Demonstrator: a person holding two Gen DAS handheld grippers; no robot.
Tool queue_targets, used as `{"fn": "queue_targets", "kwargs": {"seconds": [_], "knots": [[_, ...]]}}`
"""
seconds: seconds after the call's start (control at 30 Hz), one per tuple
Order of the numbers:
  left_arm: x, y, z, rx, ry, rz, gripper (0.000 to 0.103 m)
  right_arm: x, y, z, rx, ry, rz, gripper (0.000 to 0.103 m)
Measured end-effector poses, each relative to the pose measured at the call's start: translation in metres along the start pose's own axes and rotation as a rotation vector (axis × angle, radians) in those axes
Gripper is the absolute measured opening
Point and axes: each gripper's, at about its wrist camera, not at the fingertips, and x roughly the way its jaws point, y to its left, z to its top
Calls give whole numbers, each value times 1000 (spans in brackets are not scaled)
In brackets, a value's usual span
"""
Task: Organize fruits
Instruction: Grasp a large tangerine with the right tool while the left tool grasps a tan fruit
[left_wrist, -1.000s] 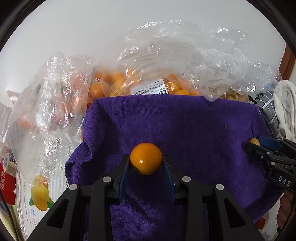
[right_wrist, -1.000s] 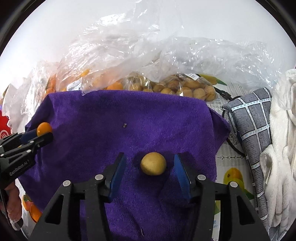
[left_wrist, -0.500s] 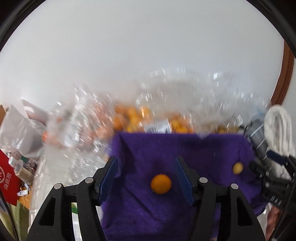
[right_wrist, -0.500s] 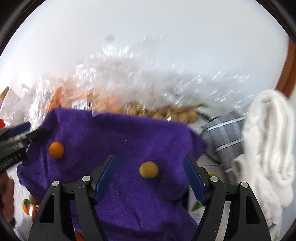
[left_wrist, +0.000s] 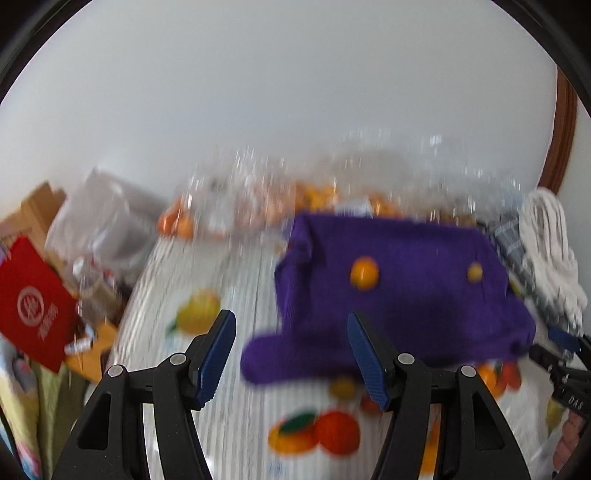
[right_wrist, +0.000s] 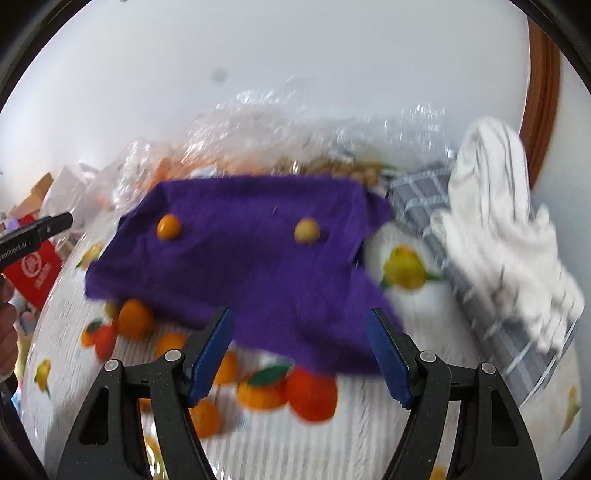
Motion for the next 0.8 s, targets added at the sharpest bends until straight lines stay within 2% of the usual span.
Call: {"fn": "queue_targets", "kwargs": {"seconds": [0.13, 0.33, 0.43, 0.5, 0.67, 0.77, 0.8], "knots": [[1, 6, -47, 20, 67, 18, 61, -7, 18, -29, -58, -8, 54, 55], [1, 13, -96, -5, 106, 9, 61, -9, 48, -56, -115, 10, 220, 57], [2, 19, -110, -50, 128, -21, 61, 1, 62, -66, -163, 38, 163, 57], [1, 19, -117, -44, 131, -25, 61, 9, 66, -70, -177, 62, 133, 57], [5, 17, -134, -9, 141, -11, 61, 25, 65, -73, -160, 89, 132, 57], [5, 23, -135, -49, 133, -10, 72, 30, 63, -70, -147, 71, 134, 56], [6, 25, -134, -65, 138, -17, 74, 31, 64, -70, -154, 65, 131, 51]]}}
